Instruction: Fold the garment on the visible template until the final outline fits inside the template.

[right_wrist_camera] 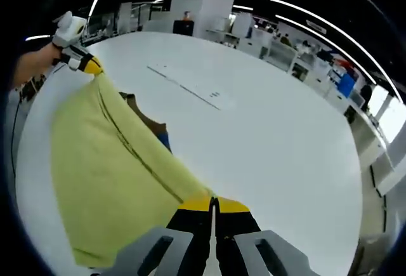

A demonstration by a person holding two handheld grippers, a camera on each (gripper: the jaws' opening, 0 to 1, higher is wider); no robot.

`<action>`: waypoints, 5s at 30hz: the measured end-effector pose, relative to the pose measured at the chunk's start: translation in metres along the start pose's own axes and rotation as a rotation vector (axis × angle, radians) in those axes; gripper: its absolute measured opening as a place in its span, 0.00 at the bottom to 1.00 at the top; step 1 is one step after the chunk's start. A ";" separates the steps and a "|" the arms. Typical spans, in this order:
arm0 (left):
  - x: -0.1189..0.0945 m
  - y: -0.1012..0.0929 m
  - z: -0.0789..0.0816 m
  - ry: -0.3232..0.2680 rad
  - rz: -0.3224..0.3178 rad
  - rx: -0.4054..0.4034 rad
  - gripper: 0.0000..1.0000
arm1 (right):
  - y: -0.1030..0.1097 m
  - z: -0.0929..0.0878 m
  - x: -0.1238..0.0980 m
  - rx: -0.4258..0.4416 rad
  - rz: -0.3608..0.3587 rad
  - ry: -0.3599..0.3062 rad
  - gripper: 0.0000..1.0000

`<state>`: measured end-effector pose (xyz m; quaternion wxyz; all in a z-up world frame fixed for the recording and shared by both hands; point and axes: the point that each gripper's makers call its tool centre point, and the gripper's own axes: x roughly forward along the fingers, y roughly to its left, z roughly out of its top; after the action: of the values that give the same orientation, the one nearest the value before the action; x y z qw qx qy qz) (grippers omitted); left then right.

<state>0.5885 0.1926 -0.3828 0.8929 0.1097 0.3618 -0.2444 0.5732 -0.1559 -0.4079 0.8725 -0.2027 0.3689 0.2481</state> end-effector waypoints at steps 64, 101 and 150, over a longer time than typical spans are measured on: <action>0.020 -0.026 0.003 -0.032 -0.098 0.384 0.00 | 0.030 0.034 0.012 -0.282 0.091 -0.117 0.00; 0.035 -0.042 0.016 -0.005 -0.058 0.537 0.14 | 0.035 0.042 0.024 -0.271 0.099 -0.139 0.13; -0.013 -0.045 0.029 -0.169 -0.168 0.022 0.42 | 0.026 0.052 -0.025 0.172 0.098 -0.257 0.42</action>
<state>0.5747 0.1481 -0.3544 0.8954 0.0677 0.2903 -0.3309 0.5713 -0.1148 -0.3598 0.9134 -0.0753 0.2838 0.2818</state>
